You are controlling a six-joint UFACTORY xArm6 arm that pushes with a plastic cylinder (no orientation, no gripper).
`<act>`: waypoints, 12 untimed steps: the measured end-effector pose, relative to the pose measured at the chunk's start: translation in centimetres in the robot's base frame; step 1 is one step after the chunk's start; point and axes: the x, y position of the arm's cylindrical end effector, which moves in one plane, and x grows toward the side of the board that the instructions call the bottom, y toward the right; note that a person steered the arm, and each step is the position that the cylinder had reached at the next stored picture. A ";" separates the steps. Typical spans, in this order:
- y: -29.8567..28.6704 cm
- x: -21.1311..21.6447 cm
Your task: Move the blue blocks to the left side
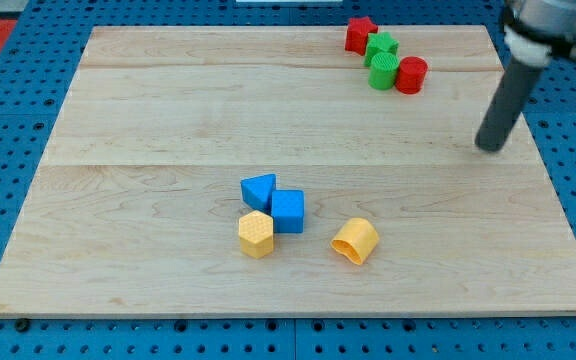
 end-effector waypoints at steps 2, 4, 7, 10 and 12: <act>-8.9 12.3; -13.9 11.5; -19.0 8.5; -21.0 4.8; -20.5 4.8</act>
